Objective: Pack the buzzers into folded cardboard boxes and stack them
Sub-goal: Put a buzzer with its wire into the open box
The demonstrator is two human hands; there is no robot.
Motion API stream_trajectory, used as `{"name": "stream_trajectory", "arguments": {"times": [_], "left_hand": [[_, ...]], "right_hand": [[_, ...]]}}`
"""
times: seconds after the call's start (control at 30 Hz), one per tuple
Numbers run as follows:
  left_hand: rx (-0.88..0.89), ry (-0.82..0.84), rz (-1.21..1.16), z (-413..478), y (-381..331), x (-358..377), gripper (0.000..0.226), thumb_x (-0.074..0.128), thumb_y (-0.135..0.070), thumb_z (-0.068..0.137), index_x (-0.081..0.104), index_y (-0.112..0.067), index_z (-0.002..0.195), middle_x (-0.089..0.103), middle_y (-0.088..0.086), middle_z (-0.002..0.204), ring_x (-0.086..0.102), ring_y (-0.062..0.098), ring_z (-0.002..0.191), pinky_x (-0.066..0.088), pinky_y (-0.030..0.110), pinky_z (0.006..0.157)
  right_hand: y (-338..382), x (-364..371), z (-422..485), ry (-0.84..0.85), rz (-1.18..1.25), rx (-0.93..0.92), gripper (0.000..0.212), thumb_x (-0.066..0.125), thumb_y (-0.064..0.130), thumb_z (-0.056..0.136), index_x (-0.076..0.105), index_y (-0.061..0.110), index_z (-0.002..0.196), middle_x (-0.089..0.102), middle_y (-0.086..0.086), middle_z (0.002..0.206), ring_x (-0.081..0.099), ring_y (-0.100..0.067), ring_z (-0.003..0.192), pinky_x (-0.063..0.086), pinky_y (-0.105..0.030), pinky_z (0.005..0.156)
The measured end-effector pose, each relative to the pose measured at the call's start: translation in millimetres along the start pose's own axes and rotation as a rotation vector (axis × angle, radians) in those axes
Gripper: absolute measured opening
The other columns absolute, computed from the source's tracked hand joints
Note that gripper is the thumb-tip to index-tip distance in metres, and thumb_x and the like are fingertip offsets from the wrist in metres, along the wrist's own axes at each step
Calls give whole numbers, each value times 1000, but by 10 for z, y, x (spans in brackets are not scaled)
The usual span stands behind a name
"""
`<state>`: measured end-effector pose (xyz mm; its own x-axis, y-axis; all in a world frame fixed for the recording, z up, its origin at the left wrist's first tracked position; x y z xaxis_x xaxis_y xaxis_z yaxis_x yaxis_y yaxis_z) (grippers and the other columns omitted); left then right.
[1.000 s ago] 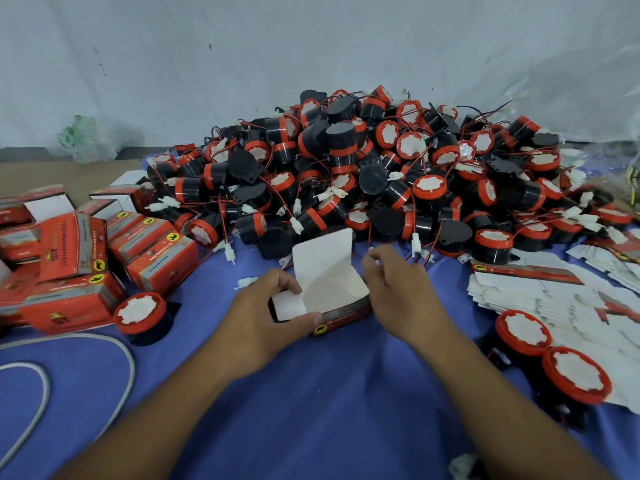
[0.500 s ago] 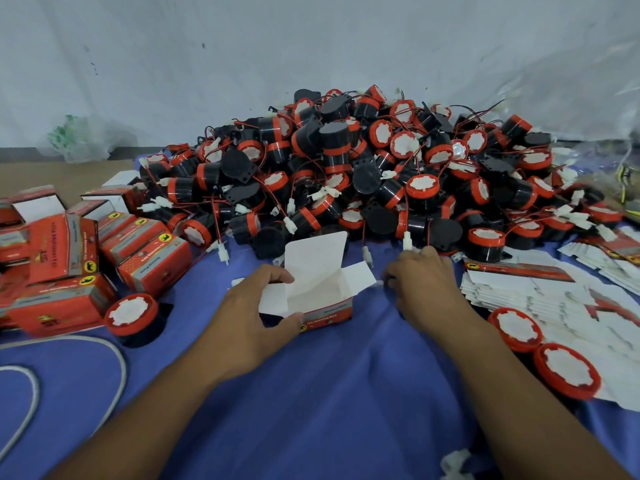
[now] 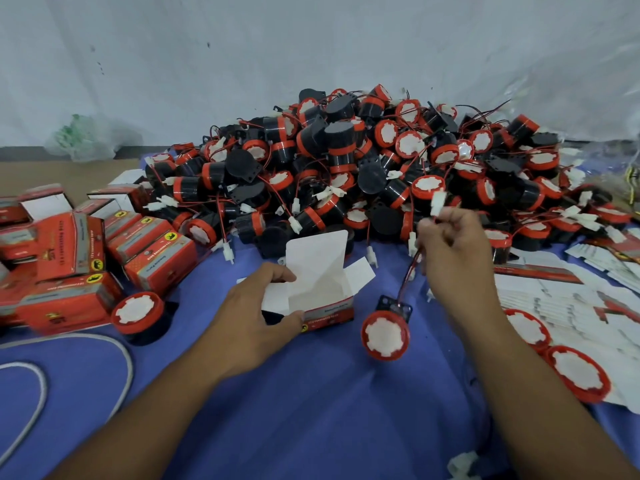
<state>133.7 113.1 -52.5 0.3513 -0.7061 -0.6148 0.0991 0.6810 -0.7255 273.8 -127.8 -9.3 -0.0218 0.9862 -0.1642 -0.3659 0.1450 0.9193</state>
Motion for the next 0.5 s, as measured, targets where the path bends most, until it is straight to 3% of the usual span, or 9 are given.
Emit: {"name": "stream_trajectory", "arguments": {"times": [0.07, 0.1, 0.17, 0.2, 0.27, 0.33, 0.43, 0.5], "left_hand": [[-4, 4, 5, 4, -4, 2, 44, 77, -31, 79, 48, -47, 107, 48, -43, 115, 51, -15, 103, 40, 1, 73], [-4, 6, 12, 8, -5, 5, 42, 76, -36, 78, 48, -47, 107, 48, -42, 115, 51, -14, 103, 40, 2, 74], [-5, 6, 26, 7, 7, 3, 42, 77, -35, 80, 47, -49, 107, 49, -42, 114, 50, -14, 104, 40, 2, 74], [-6, 5, 34, 4, 14, -1, 44, 77, -32, 82, 47, -50, 107, 49, -43, 113, 49, -14, 105, 40, 2, 74], [-9, 4, 36, -4, 29, -9, 46, 77, -28, 83, 46, -51, 107, 49, -42, 112, 49, -14, 105, 40, 2, 74], [-23, 5, 24, -5, 43, -10, 46, 77, -28, 83, 46, -51, 107, 50, -42, 112, 50, -11, 104, 42, 4, 73], [-30, -2, 13, -2, 47, -16, 46, 77, -26, 82, 47, -49, 108, 52, -40, 112, 52, -13, 102, 41, 2, 72], [-37, -7, 12, -3, 53, -25, 46, 77, -26, 82, 47, -49, 108, 52, -38, 112, 51, -14, 101, 41, 2, 72]], "right_hand": [[-125, 190, -23, 238, -131, 97, 31, 62, 47, 94, 54, 27, 117, 67, -3, 88, 61, -10, 65, 51, -31, 61], [-183, 286, -67, 373, -202, 141, 57, 62, 60, 88, 46, 25, 130, 68, 5, 89, 64, -4, 68, 51, -25, 62], [-270, 408, -188, 634, -313, 194, 98, 59, 83, 71, 16, 42, 149, 66, 17, 99, 68, 0, 84, 50, -23, 70], [-288, 427, -248, 759, -349, 177, 106, 62, 86, 64, 5, 56, 148, 61, 20, 112, 68, -2, 92, 49, -23, 75], [-284, 405, -373, 995, -429, 114, 108, 75, 79, 61, 2, 73, 140, 45, 24, 137, 60, -2, 114, 47, -22, 88], [-288, 367, -446, 1122, -454, 68, 105, 86, 61, 65, 12, 76, 138, 41, 34, 141, 50, 5, 124, 42, -18, 95], [-264, 382, -401, 1034, -493, -2, 91, 87, 45, 72, 27, 69, 136, 49, 34, 130, 55, 8, 113, 48, -12, 86], [-224, 457, -401, 990, -488, -47, 89, 84, 47, 74, 26, 68, 138, 51, 35, 128, 54, 9, 114, 48, -12, 90]]}}
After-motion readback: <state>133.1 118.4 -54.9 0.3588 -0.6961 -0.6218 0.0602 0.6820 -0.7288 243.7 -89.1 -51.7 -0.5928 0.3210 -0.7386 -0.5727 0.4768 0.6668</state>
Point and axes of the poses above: each hand's wrist, its own z-axis towards the middle knuckle, its own x-axis out of the palm, y = z × x, the point moved 8 cm from there along z, towards the middle knuckle
